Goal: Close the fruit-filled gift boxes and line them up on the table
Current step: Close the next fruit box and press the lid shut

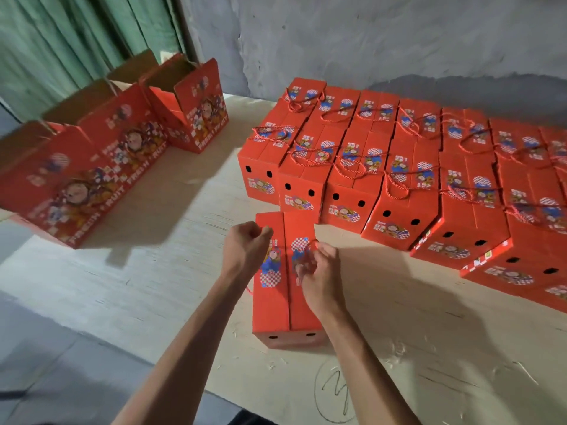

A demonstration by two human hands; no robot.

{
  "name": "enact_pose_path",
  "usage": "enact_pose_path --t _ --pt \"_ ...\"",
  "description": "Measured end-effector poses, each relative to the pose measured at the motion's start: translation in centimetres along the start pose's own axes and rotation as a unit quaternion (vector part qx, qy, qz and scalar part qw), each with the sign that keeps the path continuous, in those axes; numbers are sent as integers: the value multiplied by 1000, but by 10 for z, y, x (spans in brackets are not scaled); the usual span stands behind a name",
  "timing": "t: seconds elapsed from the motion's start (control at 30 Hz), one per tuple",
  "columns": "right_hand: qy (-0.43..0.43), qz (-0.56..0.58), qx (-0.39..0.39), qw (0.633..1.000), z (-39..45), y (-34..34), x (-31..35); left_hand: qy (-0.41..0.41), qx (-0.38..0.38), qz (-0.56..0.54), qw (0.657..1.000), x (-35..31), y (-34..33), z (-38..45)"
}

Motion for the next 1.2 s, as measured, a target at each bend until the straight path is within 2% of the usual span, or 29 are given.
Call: enact_pose_path --t 0.1,0.2,0.4,0.57,0.73,0.87,1.03,1.2 --pt "49 20 86 995 -3 -27 51 -45 -20 5 999 -29 20 1" --pt "48 96 170 979 -3 -56 90 -79 -35 38 996 -54 38 7" --pt "28 109 137 984 18 -82 117 -107 -21 57 992 -53 72 22" --pt "3 198 120 973 36 -103 140 -137 -36 53 988 -55 94 35" --pt "7 169 106 980 38 -115 155 -149 -86 44 984 -43 129 45" --pt "36 174 84 981 28 -123 171 -134 -78 23 988 -21 140 40" --pt "72 189 117 972 19 -140 190 -114 -110 -34 987 1 156 22" --pt "56 193 147 969 18 -164 205 -133 -129 -130 974 18 171 13"
Point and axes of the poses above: each hand's wrist, its own z-axis towards the middle knuckle, its own y-axis out of the back of the hand, x = y × z, the point moved 9 cm from there along z, towards the middle knuckle
